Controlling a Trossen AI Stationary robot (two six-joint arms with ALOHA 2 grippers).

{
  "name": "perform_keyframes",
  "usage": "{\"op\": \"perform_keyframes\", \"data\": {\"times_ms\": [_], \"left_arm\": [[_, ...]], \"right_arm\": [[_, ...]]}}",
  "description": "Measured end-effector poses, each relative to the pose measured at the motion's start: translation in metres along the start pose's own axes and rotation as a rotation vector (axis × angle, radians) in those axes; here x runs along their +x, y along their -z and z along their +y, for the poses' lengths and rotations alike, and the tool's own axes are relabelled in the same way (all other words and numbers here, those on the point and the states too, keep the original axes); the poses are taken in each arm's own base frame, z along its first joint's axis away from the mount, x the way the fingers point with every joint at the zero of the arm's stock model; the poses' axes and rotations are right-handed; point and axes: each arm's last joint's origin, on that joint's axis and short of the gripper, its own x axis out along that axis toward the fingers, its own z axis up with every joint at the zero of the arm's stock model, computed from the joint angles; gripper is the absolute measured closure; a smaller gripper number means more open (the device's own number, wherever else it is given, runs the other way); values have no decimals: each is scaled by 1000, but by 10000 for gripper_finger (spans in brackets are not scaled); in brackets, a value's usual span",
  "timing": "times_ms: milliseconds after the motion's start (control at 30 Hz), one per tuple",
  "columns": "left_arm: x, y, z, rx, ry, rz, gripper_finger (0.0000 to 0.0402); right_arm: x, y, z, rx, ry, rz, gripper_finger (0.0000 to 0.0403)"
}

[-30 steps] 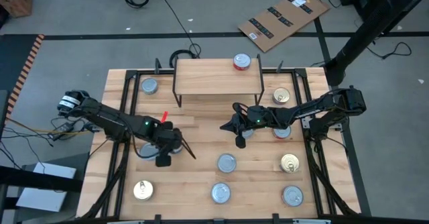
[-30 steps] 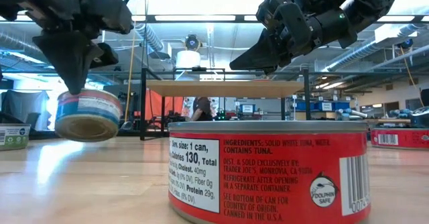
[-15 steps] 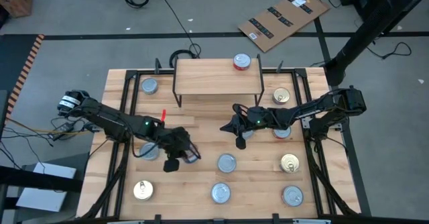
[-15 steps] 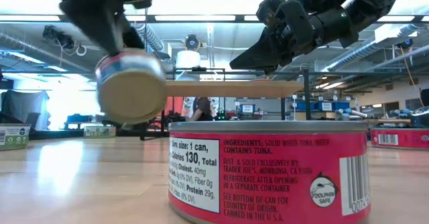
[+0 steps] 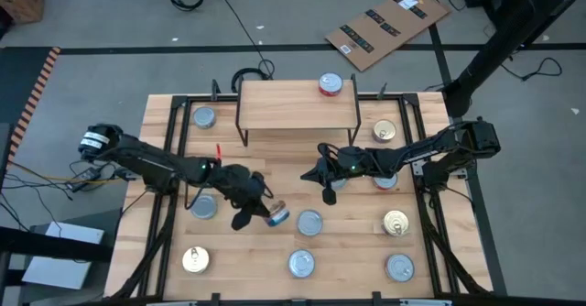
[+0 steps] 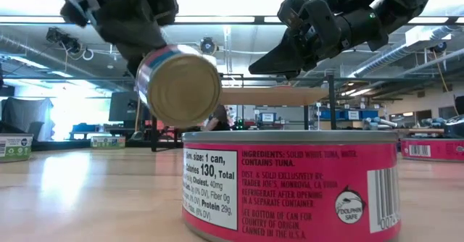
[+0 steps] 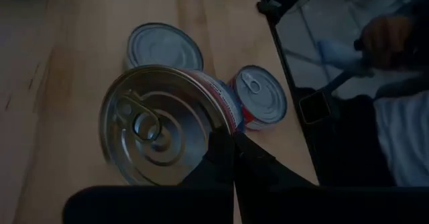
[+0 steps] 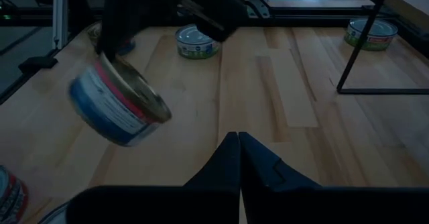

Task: Stack canned seafood by type on shelf
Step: Put the blue pink tuna can on the shelf

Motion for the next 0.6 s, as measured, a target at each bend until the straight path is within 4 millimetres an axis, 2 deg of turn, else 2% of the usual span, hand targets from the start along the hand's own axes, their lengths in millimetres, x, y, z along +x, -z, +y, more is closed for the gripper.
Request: {"op": "perform_keyframes", "data": {"times_ms": [333, 600], "left_arm": [[-4, 21, 30, -87, 12, -77, 401], [-4, 20, 37, -142, 29, -95, 401]], "right_arm": [[0, 0, 0, 0, 0, -1, 397], [0, -3, 2, 12, -43, -25, 397]]}}
